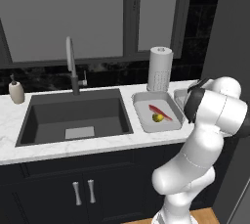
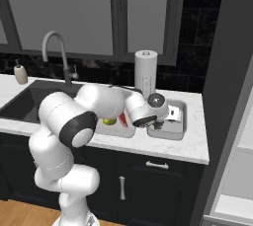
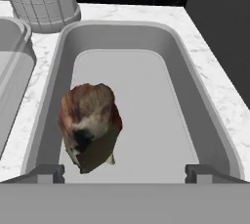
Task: Place one cucumber and one steak in each tupperware on the nearby counter, to pack two identical lunches.
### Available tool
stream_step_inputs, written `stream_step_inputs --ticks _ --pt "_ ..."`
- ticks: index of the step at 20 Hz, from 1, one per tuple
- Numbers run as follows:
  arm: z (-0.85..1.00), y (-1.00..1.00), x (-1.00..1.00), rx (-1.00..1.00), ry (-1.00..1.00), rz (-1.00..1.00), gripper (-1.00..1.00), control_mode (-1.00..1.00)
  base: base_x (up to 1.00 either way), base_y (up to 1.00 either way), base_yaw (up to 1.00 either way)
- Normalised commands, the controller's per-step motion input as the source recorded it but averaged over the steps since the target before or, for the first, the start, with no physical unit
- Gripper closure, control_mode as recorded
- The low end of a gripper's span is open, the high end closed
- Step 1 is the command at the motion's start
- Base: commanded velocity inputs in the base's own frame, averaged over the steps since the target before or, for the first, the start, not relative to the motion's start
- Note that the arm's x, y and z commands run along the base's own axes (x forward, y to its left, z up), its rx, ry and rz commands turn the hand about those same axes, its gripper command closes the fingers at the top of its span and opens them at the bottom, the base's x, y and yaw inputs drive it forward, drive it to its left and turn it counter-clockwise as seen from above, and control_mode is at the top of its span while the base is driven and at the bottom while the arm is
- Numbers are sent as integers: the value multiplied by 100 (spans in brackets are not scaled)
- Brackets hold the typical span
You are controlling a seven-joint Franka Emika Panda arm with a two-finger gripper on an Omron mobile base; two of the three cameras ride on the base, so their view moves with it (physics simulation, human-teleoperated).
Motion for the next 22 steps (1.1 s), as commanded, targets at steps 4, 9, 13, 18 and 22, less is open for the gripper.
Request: stream_step_inputs --ticks 4,9,13,18,22 --pt "77 0 -8 0 0 0 -100 -100 0 0 0" --pt "77 14 -22 0 1 0 -100 -100 0 0 0" --pt "43 46 -46 0 21 2 -100 -100 0 0 0" --pt "32 66 -63 0 36 1 -100 -100 0 0 0" --pt "35 84 -74 1 35 0 -100 -100 0 0 0"
